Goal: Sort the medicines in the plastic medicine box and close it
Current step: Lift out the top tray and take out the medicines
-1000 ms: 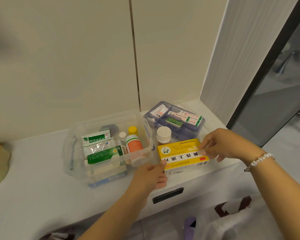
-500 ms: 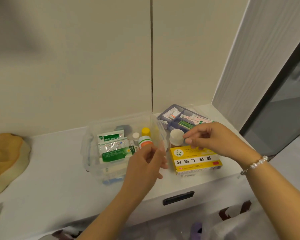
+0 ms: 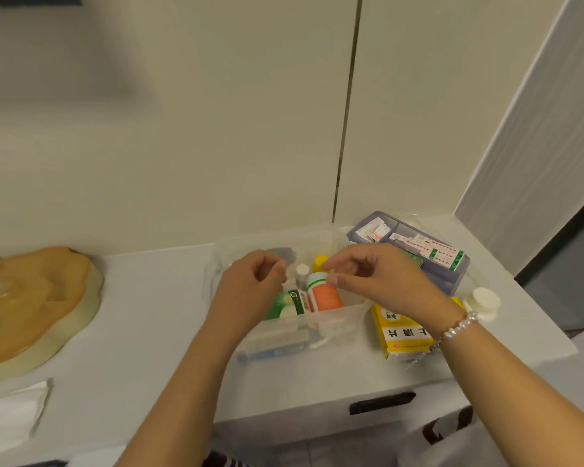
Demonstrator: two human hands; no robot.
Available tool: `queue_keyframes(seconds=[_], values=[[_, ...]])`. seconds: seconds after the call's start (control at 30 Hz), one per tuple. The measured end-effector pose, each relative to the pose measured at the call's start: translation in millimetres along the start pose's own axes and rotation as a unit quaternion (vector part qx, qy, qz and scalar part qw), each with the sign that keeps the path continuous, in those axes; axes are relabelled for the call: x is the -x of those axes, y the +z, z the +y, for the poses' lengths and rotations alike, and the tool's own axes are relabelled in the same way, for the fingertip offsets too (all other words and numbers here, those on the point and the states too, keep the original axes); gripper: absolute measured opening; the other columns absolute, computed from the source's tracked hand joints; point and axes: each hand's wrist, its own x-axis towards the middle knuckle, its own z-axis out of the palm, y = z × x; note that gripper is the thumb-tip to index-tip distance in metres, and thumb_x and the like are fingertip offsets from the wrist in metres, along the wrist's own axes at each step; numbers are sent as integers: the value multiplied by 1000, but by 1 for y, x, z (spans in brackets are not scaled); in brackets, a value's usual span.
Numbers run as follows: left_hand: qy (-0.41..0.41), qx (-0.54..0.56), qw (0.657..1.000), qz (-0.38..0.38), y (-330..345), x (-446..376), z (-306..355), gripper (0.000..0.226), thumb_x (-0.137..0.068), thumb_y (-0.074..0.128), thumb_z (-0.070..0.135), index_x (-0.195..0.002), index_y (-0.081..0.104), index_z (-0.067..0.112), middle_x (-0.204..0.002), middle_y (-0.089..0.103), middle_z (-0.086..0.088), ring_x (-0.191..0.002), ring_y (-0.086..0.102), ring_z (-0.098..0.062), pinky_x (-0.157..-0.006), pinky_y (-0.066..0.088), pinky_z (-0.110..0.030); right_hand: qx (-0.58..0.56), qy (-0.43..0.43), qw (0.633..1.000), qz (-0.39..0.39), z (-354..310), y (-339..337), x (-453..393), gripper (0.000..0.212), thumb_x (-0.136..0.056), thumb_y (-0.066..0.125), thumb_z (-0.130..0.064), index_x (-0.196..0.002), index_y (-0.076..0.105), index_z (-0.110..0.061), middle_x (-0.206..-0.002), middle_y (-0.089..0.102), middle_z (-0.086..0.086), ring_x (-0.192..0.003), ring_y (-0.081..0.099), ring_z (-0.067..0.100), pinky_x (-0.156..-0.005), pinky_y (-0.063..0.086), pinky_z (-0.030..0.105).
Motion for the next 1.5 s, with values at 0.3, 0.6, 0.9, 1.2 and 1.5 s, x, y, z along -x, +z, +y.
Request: queue_keyframes(seconds=[0.3, 0.6, 0.9, 1.2, 1.5], values=[[46, -70, 993, 83, -23, -10, -18, 16, -84, 59, 17, -83, 63, 33, -84, 61, 16, -76, 53, 13, -62, 39, -1, 164, 21, 979, -120, 9, 43, -40, 27, -79, 69, -27, -104, 68, -20, -97, 69, -1, -80, 60, 7, -74, 46, 14], [2, -77, 992, 97, -33, -15, -32, 28, -83, 62, 20, -106, 61, 36, -133, 47, 9, -126, 36, -10, -110, 25, -38, 352, 118, 895, -247, 23, 70, -68, 45, -89, 50, -39, -126, 50, -14, -117, 58, 13, -117, 42, 28, -93, 43, 35], [3, -57, 996, 73, -37, -13, -36, 27, -84, 62, 21, -108, 61, 31, -137, 43, 9, -131, 32, -9, -112, 25, -41, 336, 107, 900, -257, 17, 75, -67, 37, -86, 56, -34, -101, 63, -1, -92, 69, 20, -79, 60, 27, -69, 47, 29], [48, -94, 992, 68, -36, -7, -28, 21, -86, 59, 31, -106, 65, 34, -98, 54, 27, -103, 45, 6, -95, 16, -19, 132, 65, 983, -109, -9, 36, -55, 9, -88, 56, -34, -85, 61, -27, -69, 62, -14, -60, 54, -2, -54, 42, 11], [36, 124, 991, -23, -3, 14, 6, 18, -89, 57, 17, -105, 63, 21, -68, 72, 14, -53, 65, -1, -45, 45, -11, -114, 95, 988, 51, -6, -11, -3, 18, -89, 52, -33, -106, 58, -29, -80, 71, -12, -68, 65, 0, -56, 48, 17]])
